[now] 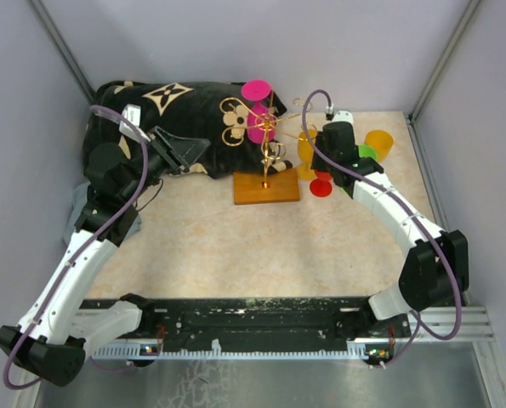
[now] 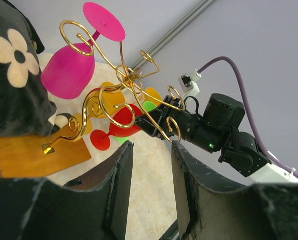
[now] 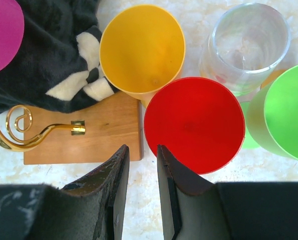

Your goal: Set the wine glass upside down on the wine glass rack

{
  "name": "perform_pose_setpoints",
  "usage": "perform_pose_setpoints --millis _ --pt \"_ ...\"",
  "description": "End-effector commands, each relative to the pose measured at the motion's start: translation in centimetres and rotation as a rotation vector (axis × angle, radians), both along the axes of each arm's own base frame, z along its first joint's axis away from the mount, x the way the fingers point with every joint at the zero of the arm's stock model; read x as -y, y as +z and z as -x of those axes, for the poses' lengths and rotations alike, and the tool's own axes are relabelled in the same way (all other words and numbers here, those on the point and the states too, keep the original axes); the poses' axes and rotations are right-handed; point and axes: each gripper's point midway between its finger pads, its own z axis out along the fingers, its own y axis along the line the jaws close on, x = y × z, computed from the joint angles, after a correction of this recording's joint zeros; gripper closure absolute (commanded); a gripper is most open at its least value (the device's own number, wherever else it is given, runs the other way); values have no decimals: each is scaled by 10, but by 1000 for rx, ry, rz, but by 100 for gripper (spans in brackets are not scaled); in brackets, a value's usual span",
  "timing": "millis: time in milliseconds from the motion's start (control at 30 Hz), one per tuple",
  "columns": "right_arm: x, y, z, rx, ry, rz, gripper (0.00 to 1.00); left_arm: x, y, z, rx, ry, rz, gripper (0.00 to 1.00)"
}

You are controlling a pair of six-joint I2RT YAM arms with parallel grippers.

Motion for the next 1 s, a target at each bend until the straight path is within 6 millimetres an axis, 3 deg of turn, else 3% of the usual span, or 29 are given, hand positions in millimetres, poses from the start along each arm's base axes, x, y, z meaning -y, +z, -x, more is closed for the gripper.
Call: perform_pose_setpoints --millis 0,567,967 --pt "-2 26 -17 78 6 6 71 0 -1 5 13 -14 -6 57" --pt "0 -9 -29 33 -5 60 71 3 -10 3 -10 -25 -4 57" --pt "2 -24 -27 15 -24 60 80 4 -11 2 -17 -30 5 57"
